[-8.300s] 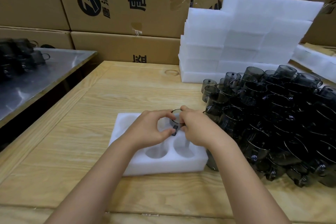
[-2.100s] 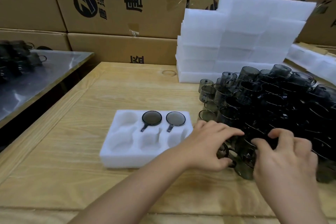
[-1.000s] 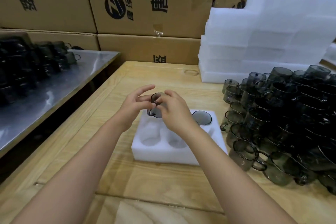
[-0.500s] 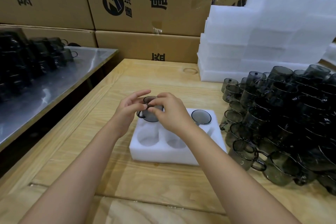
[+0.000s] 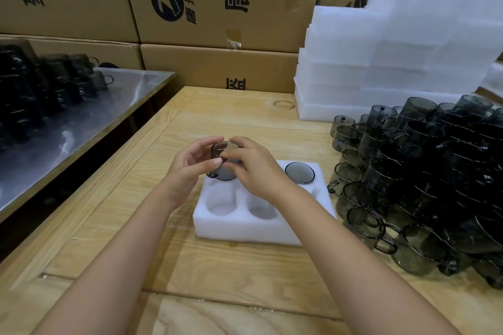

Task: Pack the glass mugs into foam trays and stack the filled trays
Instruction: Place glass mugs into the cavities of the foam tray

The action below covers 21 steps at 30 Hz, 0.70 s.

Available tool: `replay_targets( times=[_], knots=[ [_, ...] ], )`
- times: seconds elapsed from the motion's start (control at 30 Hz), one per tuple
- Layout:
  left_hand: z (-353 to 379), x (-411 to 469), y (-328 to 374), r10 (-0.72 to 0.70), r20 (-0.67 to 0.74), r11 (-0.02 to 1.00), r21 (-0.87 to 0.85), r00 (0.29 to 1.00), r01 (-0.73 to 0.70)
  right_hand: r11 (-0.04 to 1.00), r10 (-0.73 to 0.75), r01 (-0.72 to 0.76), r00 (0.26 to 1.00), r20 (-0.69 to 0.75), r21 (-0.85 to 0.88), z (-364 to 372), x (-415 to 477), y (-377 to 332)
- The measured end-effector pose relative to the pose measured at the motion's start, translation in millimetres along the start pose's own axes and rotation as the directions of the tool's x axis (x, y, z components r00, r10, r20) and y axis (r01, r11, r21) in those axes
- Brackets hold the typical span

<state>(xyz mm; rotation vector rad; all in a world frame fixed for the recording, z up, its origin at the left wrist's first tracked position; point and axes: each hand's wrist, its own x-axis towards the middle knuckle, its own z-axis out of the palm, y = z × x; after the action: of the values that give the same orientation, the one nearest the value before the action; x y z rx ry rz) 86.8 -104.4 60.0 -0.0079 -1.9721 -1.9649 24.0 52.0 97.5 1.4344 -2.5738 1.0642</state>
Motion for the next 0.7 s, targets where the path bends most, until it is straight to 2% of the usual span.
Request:
replay_targets(
  times=[0.3, 0.4, 0.53, 0.6, 0.7],
  knots=[
    [-7.5, -3.4, -3.3, 0.009, 0.055, 0.996, 0.087, 0.998, -0.013, 0.994, -0.006, 0.029, 0.974, 0.227, -0.101, -16.1, 11.0, -2.5],
    [-5.8, -5.3, -4.6, -0.005, 0.056, 0.991, 0.137, 0.998, -0.003, 0.992, -0.014, 0.047, 0.966, 0.26, -0.121, -16.9, 13.2, -0.4],
    [3.8, -13.0, -15.6, -0.071, 0.098, 0.975, 0.218, 0.993, 0.048, 0.999, 0.024, -0.03, 0.98, 0.199, 0.024, -18.1, 12.7, 4.6],
    [2.4, -13.8, -18.5, -0.138, 0.091, 0.967, 0.228, 0.986, 0.114, 0.983, 0.097, -0.12, 0.983, 0.159, 0.142, -20.6, 15.1, 7.4],
    [-1.3, -13.4, -18.7, -0.196, 0.113, 0.957, 0.237, 0.974, 0.165, 0.865, 0.224, -0.267, 0.963, 0.148, 0.425, -29.8, 18.5, 11.9]
  ],
)
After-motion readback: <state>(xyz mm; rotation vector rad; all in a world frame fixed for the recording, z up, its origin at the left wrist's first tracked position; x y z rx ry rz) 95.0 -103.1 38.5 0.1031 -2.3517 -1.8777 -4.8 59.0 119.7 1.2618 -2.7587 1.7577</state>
